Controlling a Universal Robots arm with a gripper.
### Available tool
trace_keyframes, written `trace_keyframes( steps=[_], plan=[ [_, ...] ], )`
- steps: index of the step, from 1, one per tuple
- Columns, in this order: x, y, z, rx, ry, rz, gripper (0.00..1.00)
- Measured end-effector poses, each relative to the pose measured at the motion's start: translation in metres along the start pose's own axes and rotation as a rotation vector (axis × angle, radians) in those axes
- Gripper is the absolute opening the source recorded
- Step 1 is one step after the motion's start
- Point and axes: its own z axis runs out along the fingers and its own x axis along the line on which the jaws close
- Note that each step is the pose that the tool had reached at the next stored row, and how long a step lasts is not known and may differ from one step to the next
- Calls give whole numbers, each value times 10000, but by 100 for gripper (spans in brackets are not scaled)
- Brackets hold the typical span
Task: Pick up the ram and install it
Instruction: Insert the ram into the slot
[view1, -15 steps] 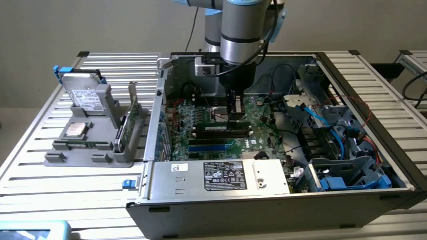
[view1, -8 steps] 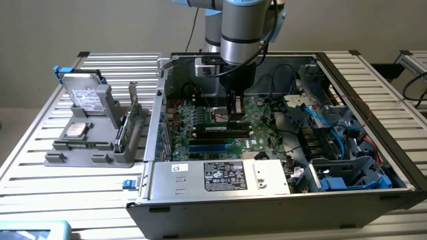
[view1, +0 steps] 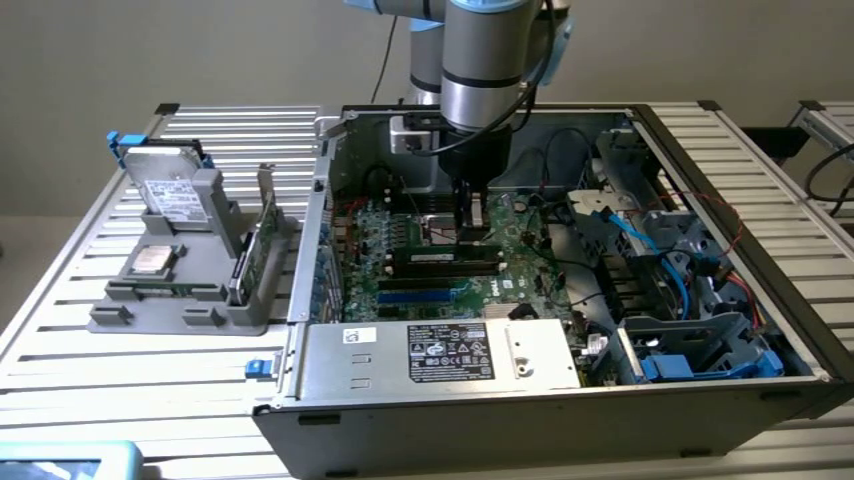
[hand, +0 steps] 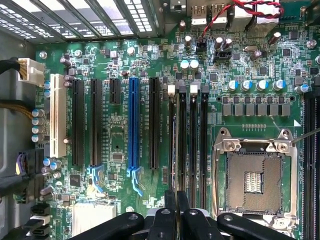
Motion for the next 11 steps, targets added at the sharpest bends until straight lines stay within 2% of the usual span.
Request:
trace_keyframes(
  steps=[11],
  plan=[
    [4,3,3,10,4,-27,13]
  ],
)
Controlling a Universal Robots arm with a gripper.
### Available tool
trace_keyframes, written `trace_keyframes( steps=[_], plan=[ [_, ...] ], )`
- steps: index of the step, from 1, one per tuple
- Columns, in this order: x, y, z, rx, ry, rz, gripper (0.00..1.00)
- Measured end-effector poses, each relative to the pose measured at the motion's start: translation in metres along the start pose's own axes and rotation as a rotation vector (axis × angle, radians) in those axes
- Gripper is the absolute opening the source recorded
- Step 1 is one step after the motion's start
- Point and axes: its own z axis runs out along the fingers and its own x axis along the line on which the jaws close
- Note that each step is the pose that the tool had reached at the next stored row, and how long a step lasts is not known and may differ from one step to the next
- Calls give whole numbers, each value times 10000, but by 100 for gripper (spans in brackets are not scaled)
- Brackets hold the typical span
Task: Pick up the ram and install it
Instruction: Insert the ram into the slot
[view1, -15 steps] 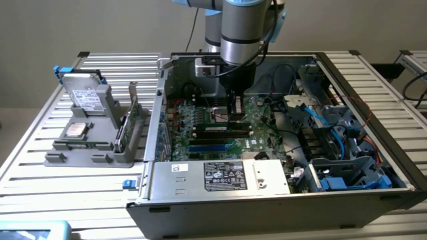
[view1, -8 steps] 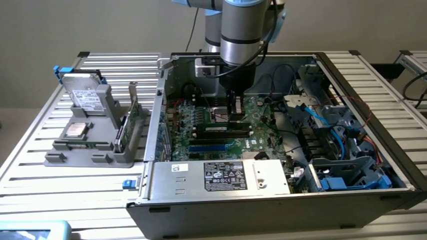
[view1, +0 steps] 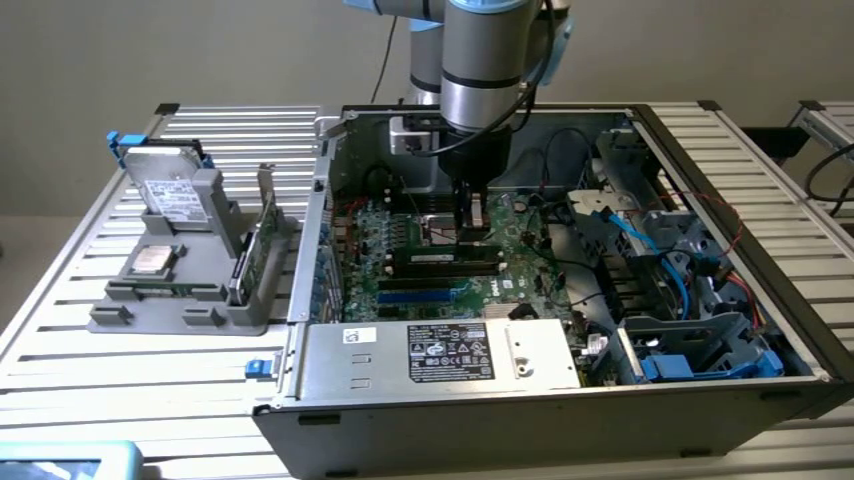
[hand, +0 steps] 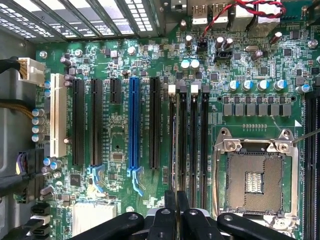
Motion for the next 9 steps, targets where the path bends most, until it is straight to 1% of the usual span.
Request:
trace_keyframes(
  steps=[3,6,7,9],
  plan=[
    [2,0,1,3,3,-25,13],
    [2,-1,3,7,24,-48,13],
    [2,0,4,9,44,-52,13],
    [-1,2,6,15,110,-58,13]
  ],
)
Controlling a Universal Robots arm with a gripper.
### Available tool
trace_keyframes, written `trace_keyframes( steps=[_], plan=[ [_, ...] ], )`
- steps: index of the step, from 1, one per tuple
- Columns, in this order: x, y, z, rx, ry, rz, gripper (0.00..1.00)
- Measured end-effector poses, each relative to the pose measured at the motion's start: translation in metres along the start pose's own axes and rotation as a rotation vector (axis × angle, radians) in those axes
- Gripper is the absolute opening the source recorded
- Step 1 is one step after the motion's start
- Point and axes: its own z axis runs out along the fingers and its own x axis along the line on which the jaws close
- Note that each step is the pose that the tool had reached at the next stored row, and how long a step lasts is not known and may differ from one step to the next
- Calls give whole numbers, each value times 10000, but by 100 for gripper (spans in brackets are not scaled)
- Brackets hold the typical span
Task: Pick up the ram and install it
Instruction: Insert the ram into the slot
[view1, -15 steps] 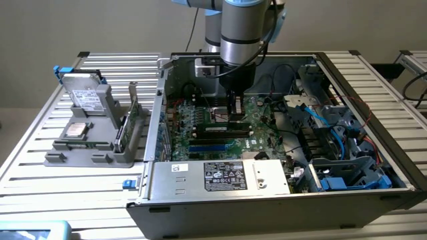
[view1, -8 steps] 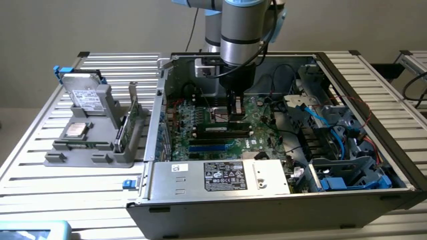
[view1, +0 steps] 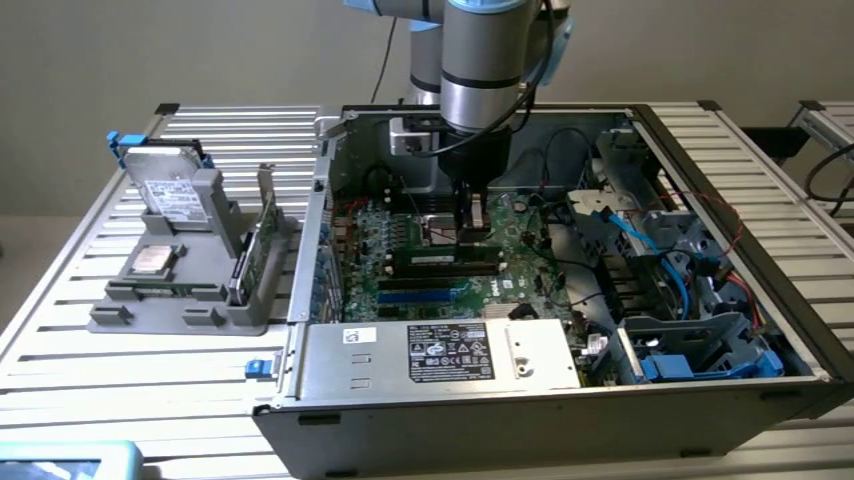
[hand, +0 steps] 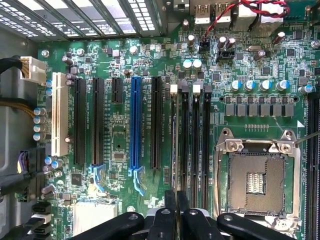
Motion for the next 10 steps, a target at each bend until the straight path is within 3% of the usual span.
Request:
trace_keyframes(
  steps=[10],
  plan=[
    [-2,9,9,38,-23,4,13]
  ],
)
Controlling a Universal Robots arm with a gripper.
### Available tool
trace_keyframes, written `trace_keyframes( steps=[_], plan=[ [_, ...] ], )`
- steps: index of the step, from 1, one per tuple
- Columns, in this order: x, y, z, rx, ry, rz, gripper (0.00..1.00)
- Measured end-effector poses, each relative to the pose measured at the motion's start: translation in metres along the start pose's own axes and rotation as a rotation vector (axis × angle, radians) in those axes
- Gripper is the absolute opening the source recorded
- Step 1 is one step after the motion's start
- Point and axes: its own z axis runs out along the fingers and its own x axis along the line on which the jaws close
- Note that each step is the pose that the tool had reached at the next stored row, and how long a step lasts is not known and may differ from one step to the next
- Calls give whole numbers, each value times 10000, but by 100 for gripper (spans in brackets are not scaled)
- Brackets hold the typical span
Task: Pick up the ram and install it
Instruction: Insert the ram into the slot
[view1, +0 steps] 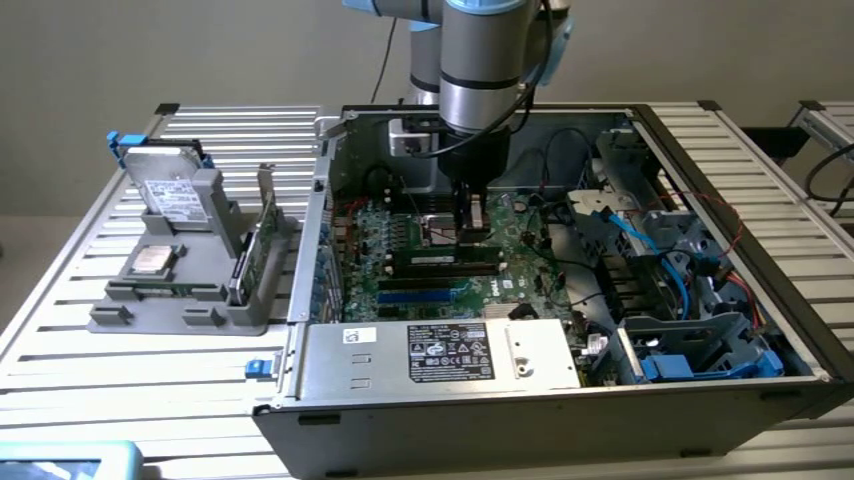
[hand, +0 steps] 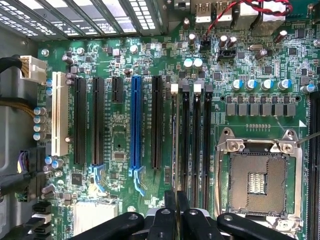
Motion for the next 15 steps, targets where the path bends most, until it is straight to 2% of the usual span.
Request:
trace_keyframes(
  steps=[15],
  plan=[
    [-9,9,21,32,-1,5,13]
  ],
)
